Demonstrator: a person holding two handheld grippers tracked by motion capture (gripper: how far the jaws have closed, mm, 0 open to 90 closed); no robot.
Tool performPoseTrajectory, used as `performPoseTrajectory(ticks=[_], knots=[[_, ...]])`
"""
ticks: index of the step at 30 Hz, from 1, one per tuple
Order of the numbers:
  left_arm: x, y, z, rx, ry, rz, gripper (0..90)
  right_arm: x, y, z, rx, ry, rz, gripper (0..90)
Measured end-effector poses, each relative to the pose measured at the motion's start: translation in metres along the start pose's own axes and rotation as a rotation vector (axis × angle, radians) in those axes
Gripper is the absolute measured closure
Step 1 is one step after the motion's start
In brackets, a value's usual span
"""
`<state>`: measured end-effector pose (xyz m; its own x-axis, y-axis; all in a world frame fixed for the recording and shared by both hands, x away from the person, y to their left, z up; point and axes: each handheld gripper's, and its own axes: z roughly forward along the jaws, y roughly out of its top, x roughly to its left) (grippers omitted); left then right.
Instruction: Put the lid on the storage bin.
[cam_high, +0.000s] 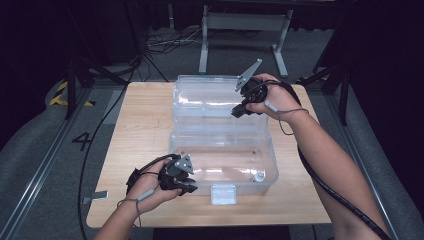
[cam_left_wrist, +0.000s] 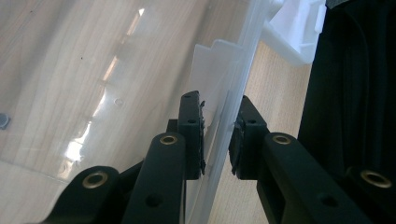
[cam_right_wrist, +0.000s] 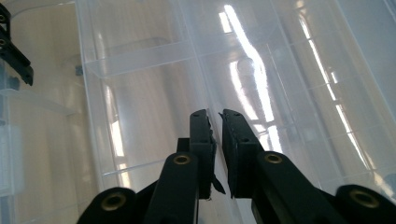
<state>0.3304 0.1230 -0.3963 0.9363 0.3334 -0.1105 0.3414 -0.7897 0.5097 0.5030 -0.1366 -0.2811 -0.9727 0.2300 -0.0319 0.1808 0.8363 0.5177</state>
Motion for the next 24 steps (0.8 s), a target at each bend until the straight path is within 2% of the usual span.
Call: performPoseTrajectory(ticks=[9,16,24], knots=[[0.000,0.001,0.000,0.004,0.001,-0.005,77.4,0.002,-0.004,-0.004,-0.018,0.008,-0.004,86.2],[0.000,0.001,0.000,0.004,0.002,-0.005,77.4,0.010,-0.002,-0.008,-0.015,0.028,-0.012,87.1],[0.000,0.001,0.000,0.006,0.003,-0.004,77.4,0.021,-0.004,-0.013,-0.026,0.025,-0.050,87.6]])
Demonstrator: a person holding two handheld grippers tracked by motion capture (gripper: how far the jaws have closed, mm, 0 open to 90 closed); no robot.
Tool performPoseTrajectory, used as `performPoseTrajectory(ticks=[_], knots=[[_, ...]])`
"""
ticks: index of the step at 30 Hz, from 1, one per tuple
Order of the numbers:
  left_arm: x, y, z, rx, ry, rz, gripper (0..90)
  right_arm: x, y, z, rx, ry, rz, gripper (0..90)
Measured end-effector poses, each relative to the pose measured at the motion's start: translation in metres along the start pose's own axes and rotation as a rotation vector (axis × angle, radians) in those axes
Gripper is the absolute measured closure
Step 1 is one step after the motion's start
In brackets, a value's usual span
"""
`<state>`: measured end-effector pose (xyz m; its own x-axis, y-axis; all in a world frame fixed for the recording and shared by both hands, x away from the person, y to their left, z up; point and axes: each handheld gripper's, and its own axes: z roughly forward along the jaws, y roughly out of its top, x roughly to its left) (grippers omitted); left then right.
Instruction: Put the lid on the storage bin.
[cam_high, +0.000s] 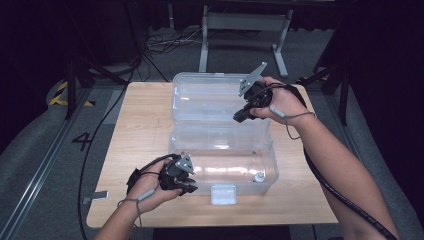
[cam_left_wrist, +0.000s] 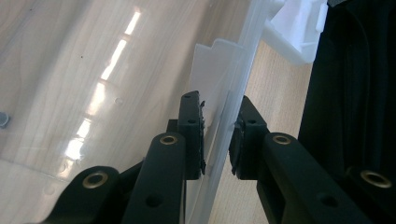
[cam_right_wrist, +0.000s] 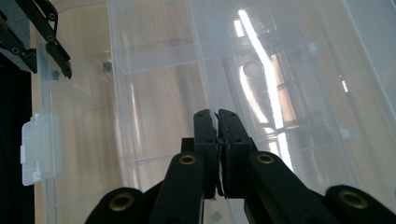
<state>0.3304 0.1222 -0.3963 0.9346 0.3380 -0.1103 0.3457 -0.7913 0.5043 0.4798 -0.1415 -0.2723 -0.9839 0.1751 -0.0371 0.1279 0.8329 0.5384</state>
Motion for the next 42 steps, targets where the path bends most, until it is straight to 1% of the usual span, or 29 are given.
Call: performPoseTrajectory(ticks=[15,29,30,32,42], knots=[[0.000,0.000,0.000,0.001,0.001,-0.001,77.4,0.014,-0.002,-0.005,0.004,-0.001,-0.034,88.4],[-0.001,0.000,0.000,0.005,0.004,-0.002,77.4,0.028,-0.005,-0.007,-0.003,0.005,-0.054,89.0],[-0.001,0.000,0.000,0.005,0.004,-0.002,77.4,0.028,-0.005,-0.008,-0.001,0.007,-0.063,89.0],[-0.001,0.000,0.000,0.005,0.005,-0.002,77.4,0.030,-0.006,-0.008,-0.003,0.009,-0.055,89.1],[-0.001,0.000,0.000,0.007,0.007,-0.001,77.4,0.040,-0.008,-0.008,-0.009,0.015,-0.068,89.5]])
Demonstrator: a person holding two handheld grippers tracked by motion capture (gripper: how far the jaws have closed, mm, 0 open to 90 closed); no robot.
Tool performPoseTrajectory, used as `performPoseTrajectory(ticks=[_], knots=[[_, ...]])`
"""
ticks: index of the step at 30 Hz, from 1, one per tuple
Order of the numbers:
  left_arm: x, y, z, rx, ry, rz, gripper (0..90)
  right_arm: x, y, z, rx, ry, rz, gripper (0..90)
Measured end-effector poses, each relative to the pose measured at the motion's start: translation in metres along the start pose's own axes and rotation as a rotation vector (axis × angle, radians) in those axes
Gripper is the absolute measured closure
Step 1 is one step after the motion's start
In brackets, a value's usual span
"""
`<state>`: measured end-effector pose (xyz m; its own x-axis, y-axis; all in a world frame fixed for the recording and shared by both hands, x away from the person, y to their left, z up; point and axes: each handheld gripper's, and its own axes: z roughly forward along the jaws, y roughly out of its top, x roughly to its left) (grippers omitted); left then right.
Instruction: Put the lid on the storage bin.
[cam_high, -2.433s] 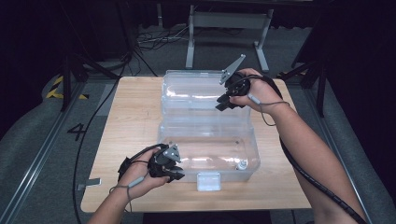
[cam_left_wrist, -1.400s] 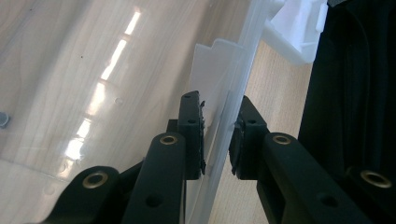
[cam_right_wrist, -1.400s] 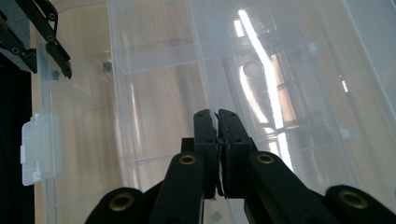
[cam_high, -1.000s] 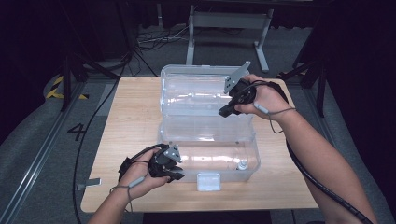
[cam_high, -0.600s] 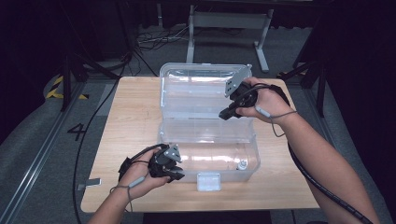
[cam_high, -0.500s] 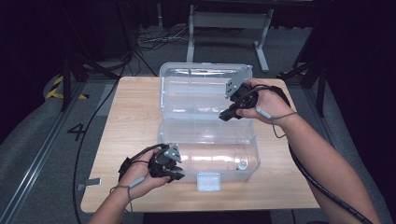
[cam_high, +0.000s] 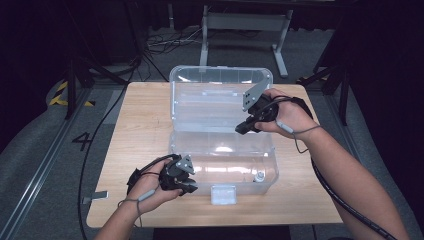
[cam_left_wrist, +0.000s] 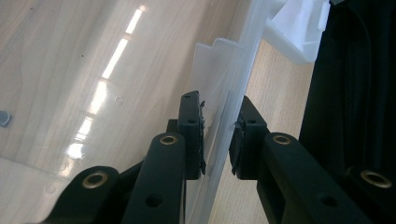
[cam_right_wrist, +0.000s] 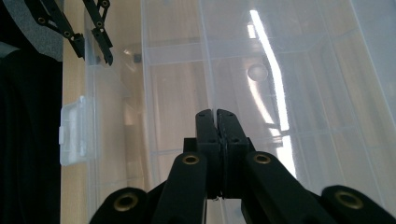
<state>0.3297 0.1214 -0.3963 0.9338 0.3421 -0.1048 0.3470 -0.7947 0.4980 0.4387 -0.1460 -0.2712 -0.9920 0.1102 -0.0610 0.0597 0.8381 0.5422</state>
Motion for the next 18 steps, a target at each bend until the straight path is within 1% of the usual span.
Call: performPoseTrajectory(ticks=[8,9,10,12,18], knots=[[0.000,0.000,0.000,0.000,0.003,0.003,77.4,0.006,-0.002,0.000,0.000,0.000,-0.017,89.7],[0.000,0.000,0.000,-0.002,0.004,0.006,77.5,0.007,-0.002,0.000,-0.002,0.002,-0.011,89.7],[-0.001,0.000,0.000,0.000,0.007,0.015,77.5,0.009,-0.002,0.000,0.000,0.003,-0.015,89.8],[-0.001,0.000,0.000,0.002,0.009,0.019,77.6,0.010,-0.003,0.000,-0.001,0.003,-0.022,89.9],[-0.001,0.000,0.000,0.003,0.012,0.021,77.7,0.016,-0.004,0.001,0.006,0.013,-0.031,89.9]])
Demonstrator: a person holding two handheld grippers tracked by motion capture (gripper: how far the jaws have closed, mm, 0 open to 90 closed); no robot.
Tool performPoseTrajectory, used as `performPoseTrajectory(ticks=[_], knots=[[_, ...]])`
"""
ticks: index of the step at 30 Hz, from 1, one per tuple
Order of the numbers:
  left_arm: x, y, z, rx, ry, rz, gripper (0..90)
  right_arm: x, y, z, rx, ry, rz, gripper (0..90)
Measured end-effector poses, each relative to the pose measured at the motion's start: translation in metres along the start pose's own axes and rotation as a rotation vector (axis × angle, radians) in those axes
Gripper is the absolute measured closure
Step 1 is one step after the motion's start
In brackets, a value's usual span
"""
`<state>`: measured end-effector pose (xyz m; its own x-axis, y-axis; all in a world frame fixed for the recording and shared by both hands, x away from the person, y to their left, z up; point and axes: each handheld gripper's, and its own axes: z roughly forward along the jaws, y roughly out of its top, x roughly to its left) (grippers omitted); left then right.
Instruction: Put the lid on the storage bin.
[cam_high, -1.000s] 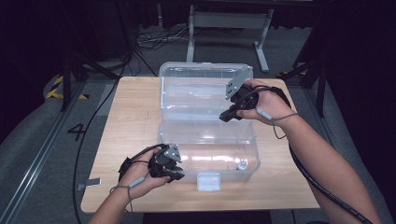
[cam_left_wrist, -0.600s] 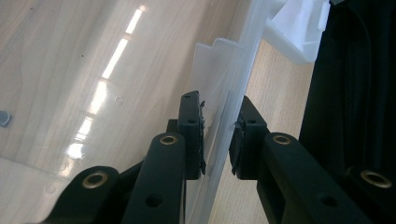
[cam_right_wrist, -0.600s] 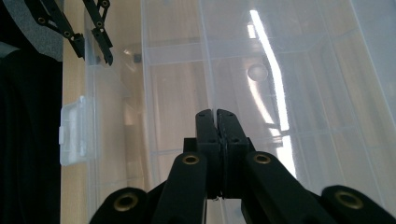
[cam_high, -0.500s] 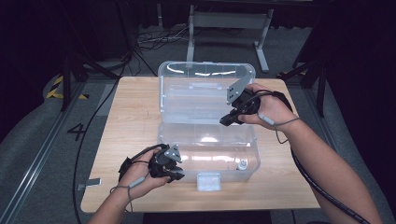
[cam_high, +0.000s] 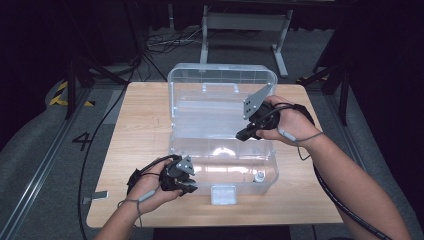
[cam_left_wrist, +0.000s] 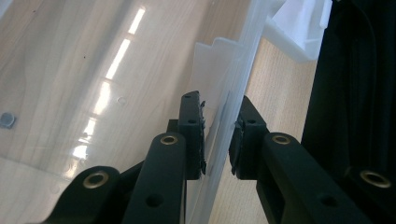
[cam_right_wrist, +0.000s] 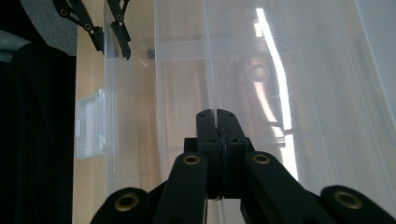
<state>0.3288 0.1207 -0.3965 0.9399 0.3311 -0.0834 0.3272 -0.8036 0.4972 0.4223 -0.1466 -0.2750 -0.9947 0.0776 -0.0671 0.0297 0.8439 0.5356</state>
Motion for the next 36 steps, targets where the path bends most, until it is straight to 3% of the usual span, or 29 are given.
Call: performPoseTrajectory(ticks=[36], knots=[[-0.003,-0.001,0.000,-0.005,0.024,0.011,77.7,0.029,-0.007,0.008,0.010,0.005,-0.026,90.0]])
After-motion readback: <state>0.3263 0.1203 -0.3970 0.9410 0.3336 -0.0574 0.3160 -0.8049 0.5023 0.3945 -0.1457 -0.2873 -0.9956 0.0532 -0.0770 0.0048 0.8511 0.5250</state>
